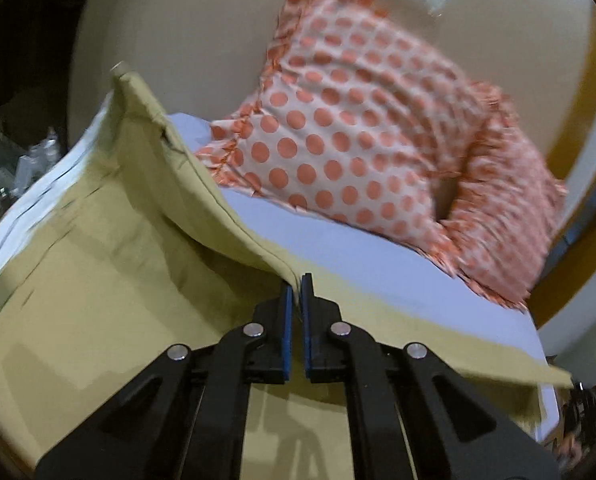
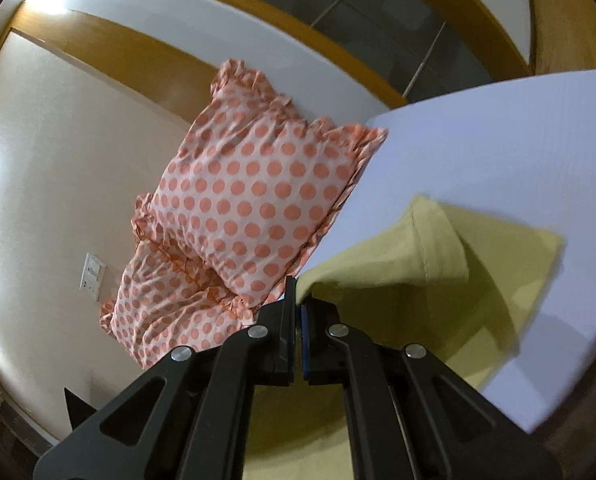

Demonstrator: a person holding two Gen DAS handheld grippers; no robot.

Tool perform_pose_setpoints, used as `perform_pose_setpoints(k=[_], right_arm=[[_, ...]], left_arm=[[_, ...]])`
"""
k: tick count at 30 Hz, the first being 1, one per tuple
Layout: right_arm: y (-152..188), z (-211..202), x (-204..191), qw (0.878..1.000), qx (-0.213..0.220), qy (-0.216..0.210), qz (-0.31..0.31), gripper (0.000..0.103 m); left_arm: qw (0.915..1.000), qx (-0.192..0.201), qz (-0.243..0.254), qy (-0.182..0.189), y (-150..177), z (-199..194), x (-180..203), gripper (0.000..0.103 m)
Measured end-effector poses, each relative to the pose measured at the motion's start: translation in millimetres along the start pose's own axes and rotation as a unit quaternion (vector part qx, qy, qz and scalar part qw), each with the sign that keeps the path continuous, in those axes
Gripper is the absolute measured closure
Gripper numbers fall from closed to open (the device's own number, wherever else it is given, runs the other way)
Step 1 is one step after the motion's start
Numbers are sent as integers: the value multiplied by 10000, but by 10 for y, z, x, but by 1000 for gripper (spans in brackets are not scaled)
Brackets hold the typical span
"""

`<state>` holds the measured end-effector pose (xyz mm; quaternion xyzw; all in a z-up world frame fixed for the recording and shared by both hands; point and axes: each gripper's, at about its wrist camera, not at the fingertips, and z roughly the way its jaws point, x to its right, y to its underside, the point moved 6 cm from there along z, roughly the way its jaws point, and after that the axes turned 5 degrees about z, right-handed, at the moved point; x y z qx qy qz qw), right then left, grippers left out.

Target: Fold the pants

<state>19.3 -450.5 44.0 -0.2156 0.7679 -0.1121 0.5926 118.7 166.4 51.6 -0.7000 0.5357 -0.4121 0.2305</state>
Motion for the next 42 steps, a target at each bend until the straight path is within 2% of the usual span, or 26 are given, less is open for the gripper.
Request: perform_pose_setpoints(k=[4, 7, 12, 14, 15, 16, 18, 20, 23, 26, 27, 30, 33, 34, 39, 41, 42], right_arm=[[30, -104, 186, 9992, 64, 382, -58, 101], [89, -34, 396, 9978, -102, 646, 122, 101], [160, 51, 574, 9927, -273, 1173, -29, 101], [166, 0, 644, 9895, -295, 1413, -2, 98], [152, -63, 675, 9876, -218, 1558, 8, 87], [129, -130, 698, 9861, -115, 1660, 1, 60], [77, -264, 732, 9839, 173, 1777, -50, 26], [43, -354, 772, 9806, 357, 1922, -142, 27], [61, -318, 854, 9806, 280, 1940, -66, 29], [122, -225, 817, 9831, 214, 1801, -241, 40], [173, -142, 799, 9862, 56, 1634, -240, 48], [283, -11, 716, 9879, -57, 1462, -522, 59], [344, -25, 672, 9849, 129, 1488, -871, 61], [362, -46, 645, 9851, 184, 1383, -1006, 69], [583, 88, 507, 9646, 127, 1640, -2063, 70], [617, 129, 479, 9675, 107, 1445, -2074, 81], [623, 176, 476, 9714, 3, 1310, -1979, 101]], left_arm=[[9994, -60, -351, 26, 751, -454, -68, 99], [9983, -243, -536, -46, 1149, -521, -126, 99], [9965, -321, -771, -4, 1372, -464, -205, 99], [9966, -327, -756, -8, 1409, -456, -212, 95], [9967, -311, -748, -18, 1427, -464, -217, 94], [9967, -288, -753, 23, 1429, -474, -214, 93], [9969, -233, -734, 128, 1443, -487, -208, 86], [9974, -136, -674, 236, 1457, -533, -202, 76], [9979, -8, -559, 340, 1469, -601, -182, 64], [9979, 47, -506, 399, 1483, -641, -178, 57], [9978, 61, -508, 413, 1491, -648, -179, 57], [9976, 92, -531, 443, 1503, -670, -187, 54], [9974, 131, -555, 438, 1502, -694, -218, 52], [9973, 152, -571, 426, 1498, -702, -231, 50], [9972, 200, -605, 398, 1487, -720, -282, 48], [9971, 197, -613, 410, 1486, -724, -277, 48], [9970, 199, -615, 420, 1481, -728, -284, 48]])
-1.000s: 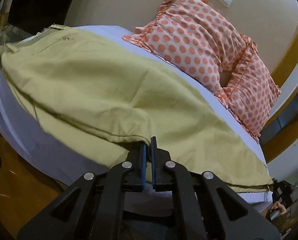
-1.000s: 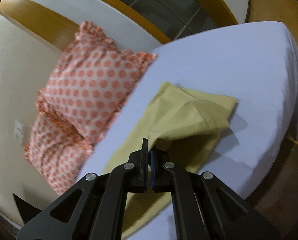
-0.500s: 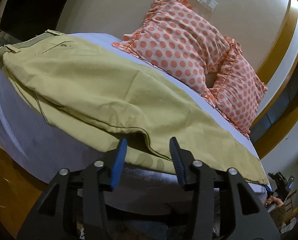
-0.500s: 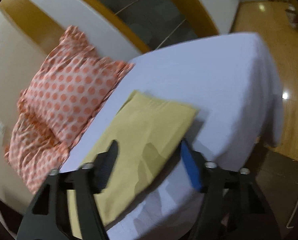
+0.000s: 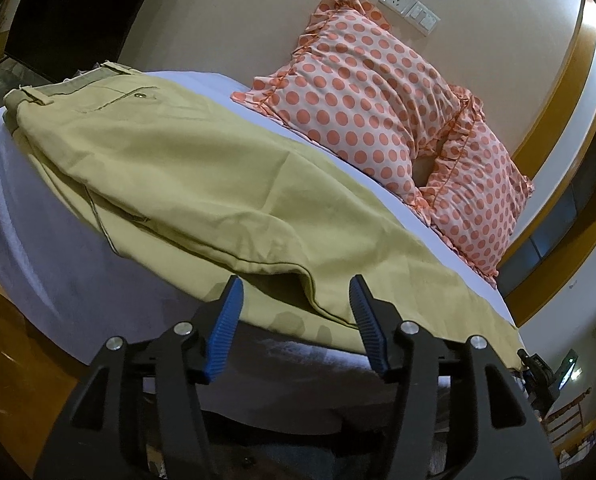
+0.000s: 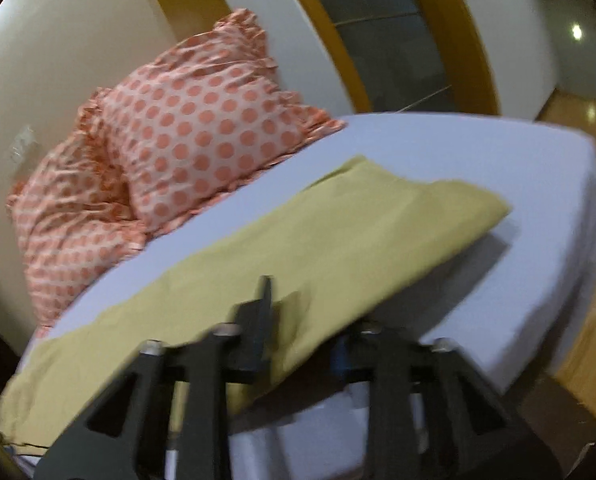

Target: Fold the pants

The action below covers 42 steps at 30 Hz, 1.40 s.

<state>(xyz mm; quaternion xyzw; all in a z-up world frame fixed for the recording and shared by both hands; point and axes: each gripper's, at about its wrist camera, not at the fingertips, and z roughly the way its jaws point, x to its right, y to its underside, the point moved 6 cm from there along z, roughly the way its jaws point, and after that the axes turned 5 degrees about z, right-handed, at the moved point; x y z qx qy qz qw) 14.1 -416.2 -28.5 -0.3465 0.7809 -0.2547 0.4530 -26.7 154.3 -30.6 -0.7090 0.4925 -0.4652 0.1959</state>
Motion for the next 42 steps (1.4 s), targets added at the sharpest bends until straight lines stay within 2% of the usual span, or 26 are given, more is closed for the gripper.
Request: perform_pose_setpoints(k=[4, 8, 9, 11, 13, 15, 17, 20, 23, 25, 26, 28, 30, 31, 34, 36, 37, 38, 40, 42], right_arm=[[-109, 24, -324, 9991, 65, -414, -91, 101], [-173, -72, -1221, 9886, 126, -1362, -633, 101], [-113, -100, -1582, 9809, 74, -1739, -868, 101], [163, -164, -2307, 9581, -190, -2470, -1435, 101], [545, -213, -2859, 9349, -511, -2887, -2000, 101], [908, -205, -3212, 9172, -816, -3025, -2463, 101], [1071, -114, -3333, 9156, -938, -2931, -2588, 101], [915, 202, -3120, 9401, -1183, -2472, -2028, 101], [444, 350, -2538, 9738, -732, -1595, -1448, 101], [32, 296, -1883, 9942, -166, -687, -816, 101], [-151, 212, -1434, 9991, 174, -4, -388, 100], [-278, 122, -832, 9965, 334, 748, 142, 99], [-303, 5, -409, 9925, 299, 1127, 373, 97], [-303, -39, -255, 9911, 236, 1231, 440, 90], [-301, -138, 2, 9892, 166, 1263, 718, 86], [-322, -175, 83, 9880, 253, 1265, 848, 80], [-315, -183, 116, 9888, 257, 1210, 839, 67], [-330, -132, 91, 9911, 175, 1047, 804, 48], [-388, -77, -33, 9941, 99, 812, 709, 34], [-472, -50, -85, 9951, 126, 637, 744, 31]], left_arm=[[10000, 54, -22, -67, -25, -42, -43, 45], [9999, 123, -105, -43, -45, -107, -116, 45], [9998, 141, -102, -90, -46, -120, -130, 44], [9996, 183, -110, -196, -45, -162, -164, 42], [9993, 213, -168, -250, -42, -207, -213, 42], [9989, 217, -225, -350, -31, -241, -266, 41], [9985, 208, -309, -398, -22, -272, -324, 41], [9983, 235, -317, -440, -35, -303, -361, 40], [9984, 251, -284, -410, -55, -280, -358, 39], [9987, 245, -273, -350, -55, -253, -344, 39], [9988, 241, -264, -320, -56, -234, -330, 38], [9989, 269, -238, -306, -61, -214, -314, 35], [9988, 308, -168, -328, -83, -196, -285, 33], [9988, 332, -146, -337, -93, -198, -272, 33], [9984, 420, -71, -359, -121, -221, -235, 33], [9984, 468, -36, -330, -131, -241, -213, 33], [9984, 466, -11, -312, -130, -244, -200, 33], [9984, 463, 12, -319, -129, -243, -191, 33], [9986, 426, 46, -324, -125, -226, -177, 33], [9987, 393, 36, -324, -118, -215, -183, 33]])
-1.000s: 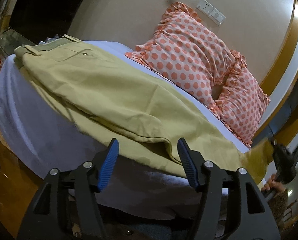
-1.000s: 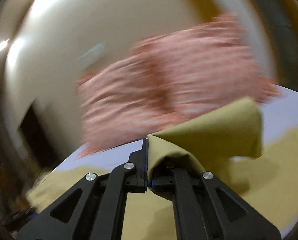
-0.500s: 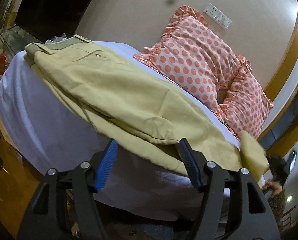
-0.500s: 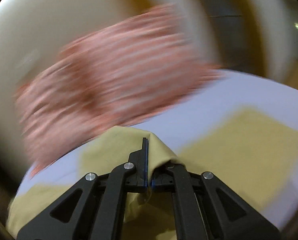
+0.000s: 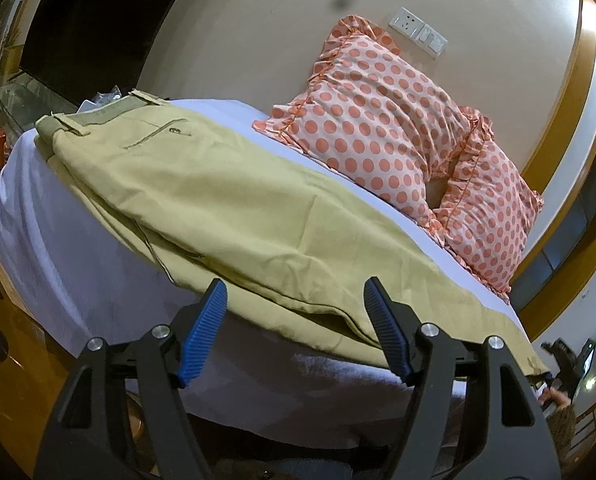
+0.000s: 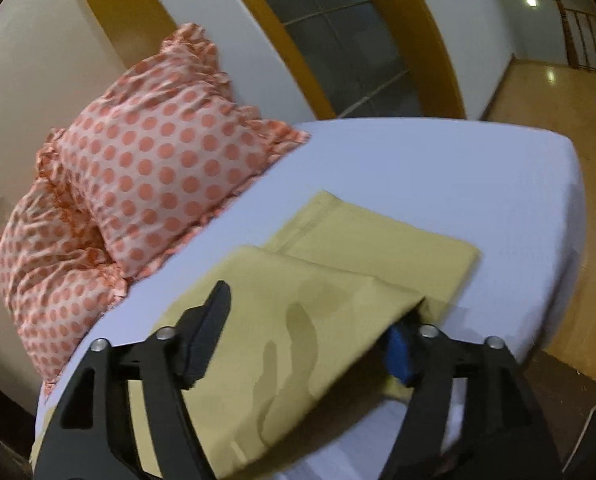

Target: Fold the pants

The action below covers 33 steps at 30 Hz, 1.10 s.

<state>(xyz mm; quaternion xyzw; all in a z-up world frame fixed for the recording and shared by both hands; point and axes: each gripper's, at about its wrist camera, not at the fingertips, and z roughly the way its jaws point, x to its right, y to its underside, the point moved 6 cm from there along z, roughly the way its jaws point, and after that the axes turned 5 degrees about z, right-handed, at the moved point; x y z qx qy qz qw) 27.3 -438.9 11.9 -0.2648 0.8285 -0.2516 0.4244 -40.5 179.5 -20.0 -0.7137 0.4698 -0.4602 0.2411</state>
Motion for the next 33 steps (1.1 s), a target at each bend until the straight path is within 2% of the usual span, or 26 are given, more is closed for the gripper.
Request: perform_pose_setpoints(k=[1, 2, 3, 4, 5, 7, 10, 11, 13, 15, 16, 17, 18, 19, 20, 21, 23, 27, 29, 30, 31, 33], right_arm=[[-51, 4, 7, 9998, -9, -137, 134, 32], [-107, 46, 1, 9995, -3, -213, 237, 38], [-153, 86, -8, 9996, 9, -194, 202, 48], [-211, 151, -48, 10000, 22, -60, -19, 77], [-278, 231, -110, 9992, 13, 155, -375, 93], [-388, 233, -233, 9973, 152, 42, -712, 98], [-562, -99, -451, 9868, 993, -490, -1181, 98], [-557, -206, -456, 9804, 1290, -412, -1432, 98], [-475, -115, -267, 9826, 1068, 85, -1519, 97], [-349, 132, 101, 9904, 356, 610, -1189, 94], [-271, 206, 330, 9938, -21, 782, -784, 85], [-223, 197, 505, 9950, -163, 898, -409, 69], [-205, 149, 609, 9955, -147, 919, -165, 58], [-196, 60, 673, 9976, -18, 695, 44, 51], [-196, -42, 742, 9959, 171, 871, 151, 32], [-198, -111, 787, 9937, 320, 1052, 193, 25], [-203, -207, 878, 9923, 535, 1061, 341, 24], [-164, -149, 899, 9936, 463, 957, 370, 25], [-84, -105, 802, 9976, 321, 566, 241, 31], [-51, -68, 733, 9987, 255, 418, 152, 36], [-16, -64, 701, 9993, 187, 300, 102, 48], [72, -49, 621, 9999, 126, 75, 34, 57]], left_arm=[[10000, 1, -10, 7, -1, 1, -1, 33], [10000, 7, -11, -3, -1, -1, -2, 33], [10000, 3, -3, -20, -4, 8, -3, 33], [10000, -11, -3, -5, -6, 12, -9, 33], [10000, -21, -5, 2, -6, 17, -8, 33], [10000, -14, 25, -20, -1, 10, -1, 33], [10000, 12, 54, -22, -3, 3, 20, 33], [10000, 30, 75, -21, -2, -2, 31, 33], [9999, 64, 94, -10, -3, 2, 40, 32], [10000, 34, 90, 12, -5, 33, 44, 32], [10000, -19, 91, 15, -3, 64, 48, 32], [9999, -59, 100, 18, -2, 86, 57, 32], [9999, -78, 118, 27, 1, 93, 69, 32], [9999, -72, 152, 33, 3, 90, 87, 32], [9998, -61, 179, 38, 2, 90, 103, 32], [9998, -61, 190, 48, 1, 93, 114, 32], [9998, -75, 191, 74, 8, 103, 129, 32], [9997, -107, 188, 77, 26, 115, 131, 32], [9997, -107, 191, 76, 26, 115, 133, 32], [9997, -108, 193, 76, 33, 115, 135, 32], [9997, -104, 198, 72, 29, 115, 134, 32], [9997, -103, 203, 73, 37, 112, 135, 32]])
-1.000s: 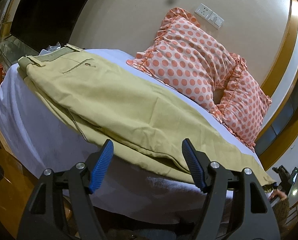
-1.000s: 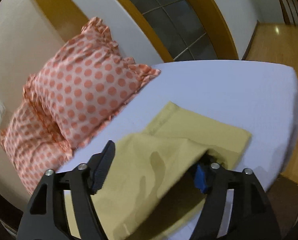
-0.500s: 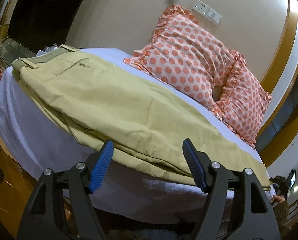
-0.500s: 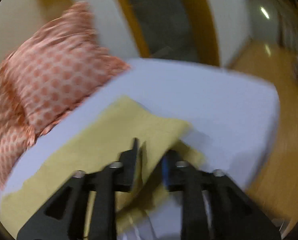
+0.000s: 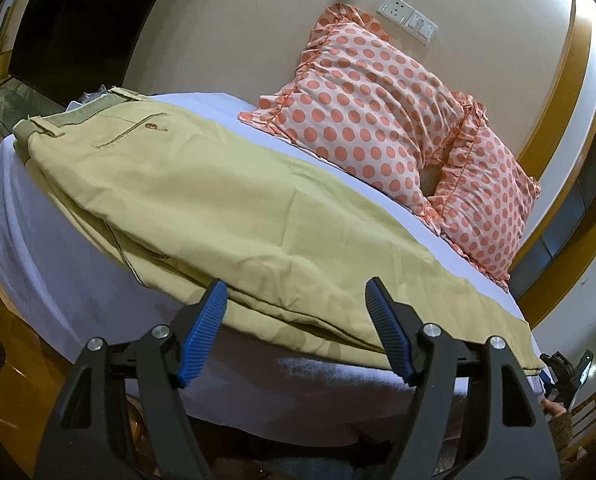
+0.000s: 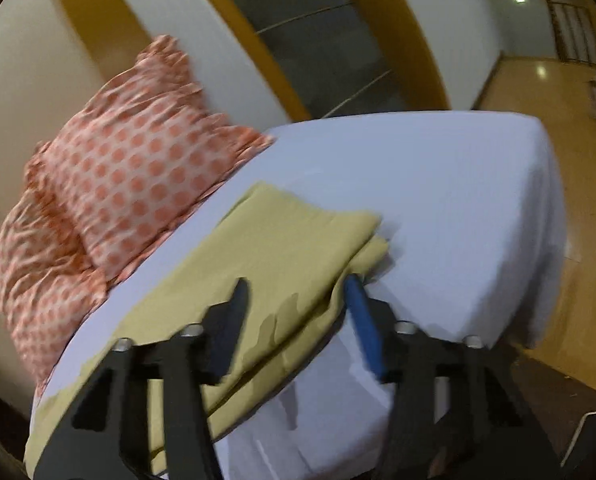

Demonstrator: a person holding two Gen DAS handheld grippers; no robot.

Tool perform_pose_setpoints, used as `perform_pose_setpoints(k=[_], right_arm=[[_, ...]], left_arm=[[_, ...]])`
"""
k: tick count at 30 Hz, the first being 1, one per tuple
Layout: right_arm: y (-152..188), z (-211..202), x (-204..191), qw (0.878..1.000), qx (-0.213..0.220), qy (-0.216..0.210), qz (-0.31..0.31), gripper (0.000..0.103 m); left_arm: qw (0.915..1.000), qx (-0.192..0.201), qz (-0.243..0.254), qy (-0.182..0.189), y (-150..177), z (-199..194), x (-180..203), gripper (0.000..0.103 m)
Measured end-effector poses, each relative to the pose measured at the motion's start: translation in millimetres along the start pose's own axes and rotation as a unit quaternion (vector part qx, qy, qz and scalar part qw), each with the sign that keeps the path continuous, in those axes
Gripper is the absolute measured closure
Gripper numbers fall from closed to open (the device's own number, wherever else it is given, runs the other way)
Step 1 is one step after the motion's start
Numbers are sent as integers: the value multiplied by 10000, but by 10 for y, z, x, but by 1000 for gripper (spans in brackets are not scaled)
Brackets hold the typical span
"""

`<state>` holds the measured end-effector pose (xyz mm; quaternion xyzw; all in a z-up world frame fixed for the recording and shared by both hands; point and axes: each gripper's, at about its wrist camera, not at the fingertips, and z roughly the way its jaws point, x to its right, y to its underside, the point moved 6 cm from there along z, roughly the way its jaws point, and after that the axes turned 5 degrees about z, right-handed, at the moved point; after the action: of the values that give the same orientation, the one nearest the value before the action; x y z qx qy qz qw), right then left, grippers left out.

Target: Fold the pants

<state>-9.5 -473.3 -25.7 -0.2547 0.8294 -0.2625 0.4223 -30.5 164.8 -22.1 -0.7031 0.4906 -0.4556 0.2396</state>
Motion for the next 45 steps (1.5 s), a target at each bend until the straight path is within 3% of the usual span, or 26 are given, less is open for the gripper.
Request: perform_pose_setpoints(k=[5, 8, 16, 21, 26, 28, 29, 30, 31, 32, 33, 34, 35, 37, 38, 41, 45], right_arm=[[86, 32, -108, 9996, 115, -171, -214, 85], [90, 82, -147, 9994, 46, -259, -221, 95], [-34, -136, -809, 9915, 420, -1084, -583, 96], [51, -322, -1630, 9725, 339, -2052, -1048, 96], [750, -607, -2762, 9190, -371, -3465, -1841, 96], [1371, -700, -3217, 8826, -1016, -3892, -2434, 96], [1622, -718, -3342, 8690, -1276, -3965, -2671, 96], [2113, -707, -3523, 8420, -1822, -3929, -3216, 96], [2431, -687, -3601, 8245, -2167, -3794, -3596, 95], [2762, -676, -3645, 8023, -2546, -3656, -3973, 86], [2946, -676, -3655, 7899, -2729, -3539, -4199, 79], [3051, -695, -3648, 7834, -2785, -3473, -4338, 62], [3074, -744, -3641, 7804, -2728, -3546, -4368, 45], [2946, -810, -3624, 7890, -2513, -3669, -4240, 27], [2855, -823, -3623, 7951, -2413, -3712, -4145, 22], [2574, -748, -3537, 8191, -2274, -3632, -3814, 22], [2582, -638, -3447, 8288, -2442, -3481, -3636, 22]], left_arm=[[10000, 8, -14, -10, -10, -1, 1, 32], [10000, 44, -42, -13, 7, -11, -14, 32], [9998, 108, -127, -75, 23, -62, -86, 32], [9998, 127, -121, -72, 13, -83, -84, 32], [9996, 198, -151, -130, 0, -151, -101, 32], [9994, 213, -166, -204, 4, -184, -130, 32], [9993, 218, -183, -237, 6, -202, -155, 32], [9992, 214, -207, -270, 9, -217, -184, 32], [9991, 203, -226, -284, 9, -225, -208, 32], [9991, 191, -232, -288, 7, -227, -231, 32], [9991, 180, -234, -295, 6, -235, -250, 31], [9992, 153, -212, -302, 10, -242, -271, 31], [9993, 119, -185, -313, 13, -241, -292, 29], [9996, -10, -125, -260, 38, -213, -323, 27], [9997, -88, -113, -220, 54, -188, -338, 27], [9996, -238, -65, -156, 84, -109, -343, 27], [9995, -304, -90, -20, 94, -49, -330, 27]])
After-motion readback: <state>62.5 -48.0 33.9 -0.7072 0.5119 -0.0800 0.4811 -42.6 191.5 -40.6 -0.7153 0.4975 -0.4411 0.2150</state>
